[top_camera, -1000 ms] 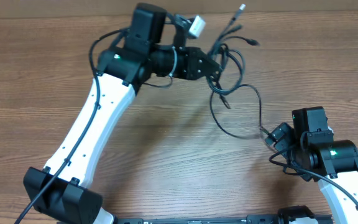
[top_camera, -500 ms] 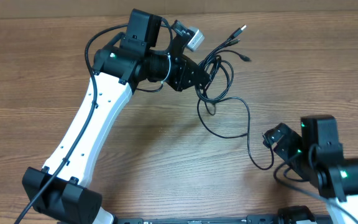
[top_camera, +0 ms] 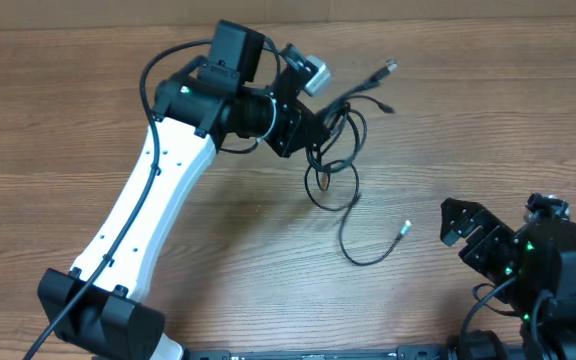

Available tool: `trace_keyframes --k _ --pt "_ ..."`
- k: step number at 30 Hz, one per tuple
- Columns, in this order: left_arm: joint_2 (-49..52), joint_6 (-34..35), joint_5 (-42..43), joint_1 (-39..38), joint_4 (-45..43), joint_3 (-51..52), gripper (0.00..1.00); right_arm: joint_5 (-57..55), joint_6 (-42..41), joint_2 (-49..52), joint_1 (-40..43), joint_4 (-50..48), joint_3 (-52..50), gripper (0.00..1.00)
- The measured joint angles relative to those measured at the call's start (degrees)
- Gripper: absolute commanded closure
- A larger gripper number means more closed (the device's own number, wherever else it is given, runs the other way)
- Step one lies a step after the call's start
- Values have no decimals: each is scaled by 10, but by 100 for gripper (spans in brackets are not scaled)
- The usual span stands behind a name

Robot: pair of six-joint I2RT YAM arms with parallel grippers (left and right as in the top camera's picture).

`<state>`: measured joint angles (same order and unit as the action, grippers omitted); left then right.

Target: Untangle cables

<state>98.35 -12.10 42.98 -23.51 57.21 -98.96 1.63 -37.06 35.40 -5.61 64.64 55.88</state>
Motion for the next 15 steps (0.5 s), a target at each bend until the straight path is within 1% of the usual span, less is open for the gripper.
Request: trace_keyframes --k 7,13,15 --pt "0 -103 35 -70 -2 0 96 127 89 0 0 -40 7 0" --pt "0 -138 49 -121 -30 0 96 196 149 0 0 -42 7 0" --pt "0 -141 66 -129 -46 0 96 207 163 0 0 -41 7 3"
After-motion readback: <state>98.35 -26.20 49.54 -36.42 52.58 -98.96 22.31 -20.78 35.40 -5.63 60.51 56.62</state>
